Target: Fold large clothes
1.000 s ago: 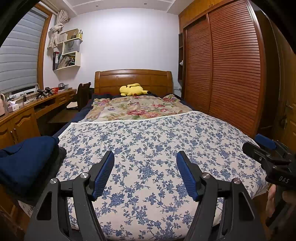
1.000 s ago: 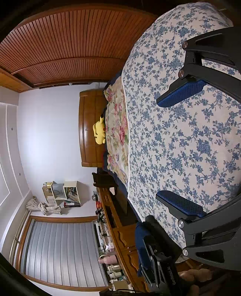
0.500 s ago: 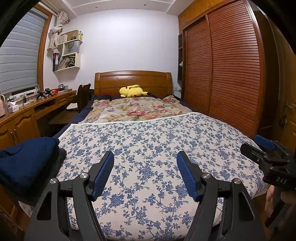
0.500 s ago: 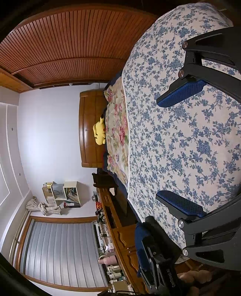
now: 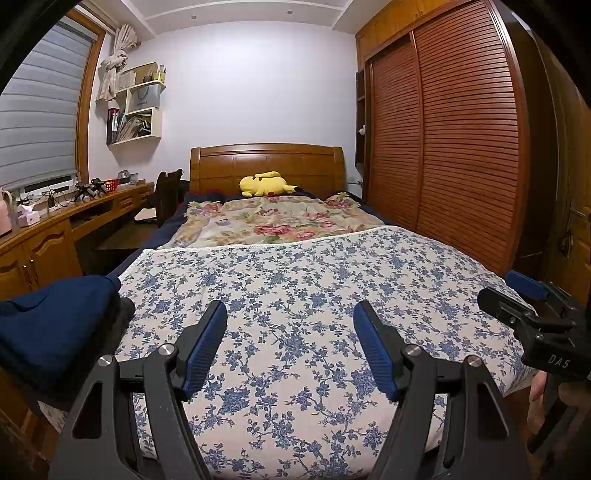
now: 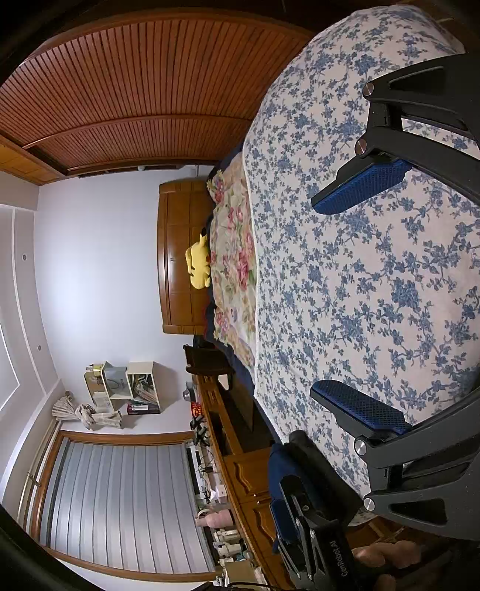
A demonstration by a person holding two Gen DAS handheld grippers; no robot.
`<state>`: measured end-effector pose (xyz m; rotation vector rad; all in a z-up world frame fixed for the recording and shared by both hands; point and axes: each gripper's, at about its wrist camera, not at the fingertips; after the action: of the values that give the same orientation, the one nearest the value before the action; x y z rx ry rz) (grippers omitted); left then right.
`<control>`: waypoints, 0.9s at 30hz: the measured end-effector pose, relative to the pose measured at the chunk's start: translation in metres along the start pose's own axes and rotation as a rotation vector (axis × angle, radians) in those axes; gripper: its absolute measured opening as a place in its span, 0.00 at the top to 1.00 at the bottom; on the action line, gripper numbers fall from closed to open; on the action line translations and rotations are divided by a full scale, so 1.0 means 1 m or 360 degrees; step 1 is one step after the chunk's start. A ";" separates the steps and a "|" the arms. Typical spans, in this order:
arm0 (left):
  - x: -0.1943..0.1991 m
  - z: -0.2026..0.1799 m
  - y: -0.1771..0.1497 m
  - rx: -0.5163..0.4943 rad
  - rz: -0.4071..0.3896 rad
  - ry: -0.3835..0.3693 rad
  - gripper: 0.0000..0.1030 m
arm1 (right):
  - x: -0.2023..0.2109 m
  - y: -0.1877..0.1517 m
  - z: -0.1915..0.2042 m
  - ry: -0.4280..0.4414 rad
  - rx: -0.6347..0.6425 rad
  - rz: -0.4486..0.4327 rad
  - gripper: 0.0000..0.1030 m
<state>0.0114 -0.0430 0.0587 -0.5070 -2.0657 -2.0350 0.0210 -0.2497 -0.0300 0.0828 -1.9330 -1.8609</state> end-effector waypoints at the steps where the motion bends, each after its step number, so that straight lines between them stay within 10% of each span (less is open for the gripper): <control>1: 0.000 0.000 0.000 -0.0001 0.0001 0.0000 0.30 | 0.000 0.000 0.000 -0.0001 0.0001 0.0000 0.11; 27: 0.002 0.001 -0.001 0.0001 0.0001 0.0000 0.30 | -0.001 0.000 0.000 -0.0001 -0.0003 -0.0002 0.11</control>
<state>0.0096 -0.0414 0.0579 -0.5071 -2.0658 -2.0343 0.0215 -0.2490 -0.0303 0.0830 -1.9317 -1.8639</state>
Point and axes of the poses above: each gripper's, at about its wrist camera, not at the fingertips, and x roughly against the way its jaws point, z to its left, y to its top, and after that the axes turned 1 degree about z, right-handed
